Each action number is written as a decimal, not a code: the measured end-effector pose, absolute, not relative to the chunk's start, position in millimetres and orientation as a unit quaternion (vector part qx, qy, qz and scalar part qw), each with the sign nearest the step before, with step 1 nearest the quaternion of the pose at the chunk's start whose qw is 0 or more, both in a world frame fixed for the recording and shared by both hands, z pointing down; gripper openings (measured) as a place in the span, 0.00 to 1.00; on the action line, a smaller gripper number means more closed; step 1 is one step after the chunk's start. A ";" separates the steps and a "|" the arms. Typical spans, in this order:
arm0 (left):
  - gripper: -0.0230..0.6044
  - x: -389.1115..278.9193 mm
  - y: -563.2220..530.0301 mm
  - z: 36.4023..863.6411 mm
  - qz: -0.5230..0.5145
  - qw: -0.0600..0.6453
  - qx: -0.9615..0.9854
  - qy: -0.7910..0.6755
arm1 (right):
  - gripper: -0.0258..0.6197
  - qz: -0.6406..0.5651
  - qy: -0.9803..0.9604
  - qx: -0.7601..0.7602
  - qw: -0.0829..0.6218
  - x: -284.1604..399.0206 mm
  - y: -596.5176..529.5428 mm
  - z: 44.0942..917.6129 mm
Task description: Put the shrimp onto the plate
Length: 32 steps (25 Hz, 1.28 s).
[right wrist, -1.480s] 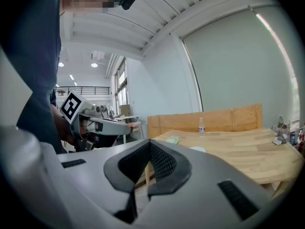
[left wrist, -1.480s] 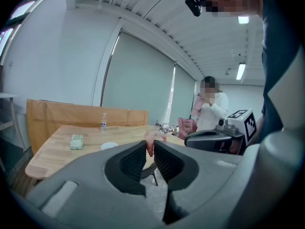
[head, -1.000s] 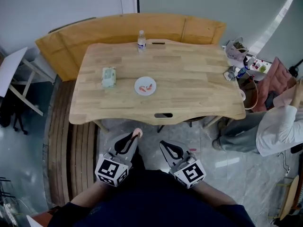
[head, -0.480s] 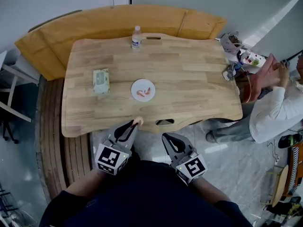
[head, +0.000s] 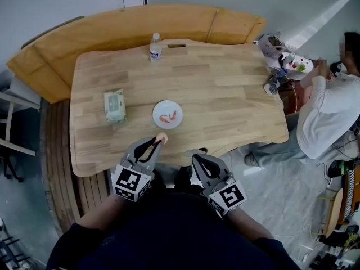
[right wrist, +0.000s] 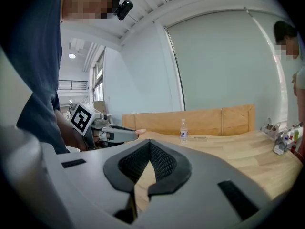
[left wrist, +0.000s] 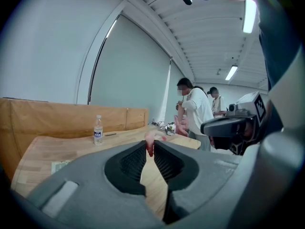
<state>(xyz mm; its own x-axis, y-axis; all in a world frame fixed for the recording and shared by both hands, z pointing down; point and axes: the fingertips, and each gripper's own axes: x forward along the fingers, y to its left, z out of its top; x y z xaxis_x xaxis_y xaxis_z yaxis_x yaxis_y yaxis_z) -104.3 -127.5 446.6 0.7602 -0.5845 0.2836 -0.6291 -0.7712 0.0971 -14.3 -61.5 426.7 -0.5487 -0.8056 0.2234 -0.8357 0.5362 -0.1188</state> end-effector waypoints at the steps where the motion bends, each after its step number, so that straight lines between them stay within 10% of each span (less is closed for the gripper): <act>1: 0.12 -102.0 -133.0 448.7 0.120 0.093 0.932 -0.328 | 0.05 0.109 -0.875 0.467 0.071 -11.7 -65.6 429.0; 32: 0.12 -59.7 -269.8 628.5 0.284 0.089 0.896 -0.330 | 0.05 0.159 -0.879 0.442 0.084 60.2 -123.3 467.3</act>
